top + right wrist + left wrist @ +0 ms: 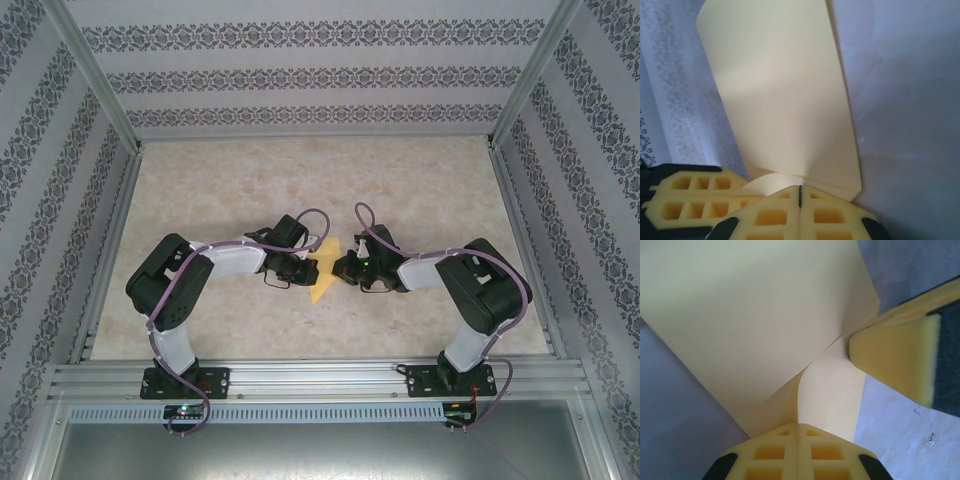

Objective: Fold a paper plane with a square sheet of paper (pick it up from the middle)
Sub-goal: Third fold the triangle at the center of the table.

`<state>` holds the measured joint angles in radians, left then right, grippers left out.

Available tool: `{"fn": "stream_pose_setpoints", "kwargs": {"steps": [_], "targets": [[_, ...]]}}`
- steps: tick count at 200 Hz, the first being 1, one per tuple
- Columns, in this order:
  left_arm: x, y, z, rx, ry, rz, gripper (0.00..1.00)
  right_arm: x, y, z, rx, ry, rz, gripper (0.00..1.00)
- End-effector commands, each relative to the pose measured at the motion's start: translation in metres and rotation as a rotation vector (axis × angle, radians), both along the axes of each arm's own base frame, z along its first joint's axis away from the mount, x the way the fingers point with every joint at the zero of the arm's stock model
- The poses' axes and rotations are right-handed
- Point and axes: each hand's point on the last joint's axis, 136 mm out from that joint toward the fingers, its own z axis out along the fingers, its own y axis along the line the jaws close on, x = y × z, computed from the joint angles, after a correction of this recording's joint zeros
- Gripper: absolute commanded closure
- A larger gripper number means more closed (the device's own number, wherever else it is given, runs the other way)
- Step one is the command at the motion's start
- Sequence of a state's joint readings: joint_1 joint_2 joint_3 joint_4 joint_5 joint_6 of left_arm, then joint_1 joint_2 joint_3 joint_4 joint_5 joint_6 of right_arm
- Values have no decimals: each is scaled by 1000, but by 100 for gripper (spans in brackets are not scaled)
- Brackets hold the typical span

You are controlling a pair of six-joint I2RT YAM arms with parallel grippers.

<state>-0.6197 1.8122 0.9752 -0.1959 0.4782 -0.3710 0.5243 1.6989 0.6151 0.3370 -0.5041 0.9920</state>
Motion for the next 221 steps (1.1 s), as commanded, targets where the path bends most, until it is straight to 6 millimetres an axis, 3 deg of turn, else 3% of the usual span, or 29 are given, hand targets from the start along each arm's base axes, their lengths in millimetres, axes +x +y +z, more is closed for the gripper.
{"fn": "stream_pose_setpoints", "kwargs": {"steps": [1,25,71,88,121,143,156,191,203,221], "targets": [[-1,8,-10,49,18,-7,96,17,-5,27,1,-67,-10,100],[-1,8,-10,48,18,-7,96,20,-11,19,-6,-49,-12,100],[-1,8,-9,47,16,-9,96,11,-18,-20,-38,32,-26,100],[-1,8,-8,46,14,-8,96,12,-19,-23,-32,37,-34,100],[3,5,3,34,-2,-6,90,20,-17,6,1,-24,-26,100],[11,4,27,23,-47,9,83,23,-21,29,0,-67,-24,92],[17,5,44,23,-81,32,73,22,-25,37,-9,-83,-29,90],[30,18,83,50,-168,126,64,16,-36,38,-44,-94,-42,86],[30,23,91,53,-183,161,64,14,-38,37,-42,-90,-44,86],[25,14,105,-22,-180,150,68,11,-39,31,-42,-77,-48,85]]}}
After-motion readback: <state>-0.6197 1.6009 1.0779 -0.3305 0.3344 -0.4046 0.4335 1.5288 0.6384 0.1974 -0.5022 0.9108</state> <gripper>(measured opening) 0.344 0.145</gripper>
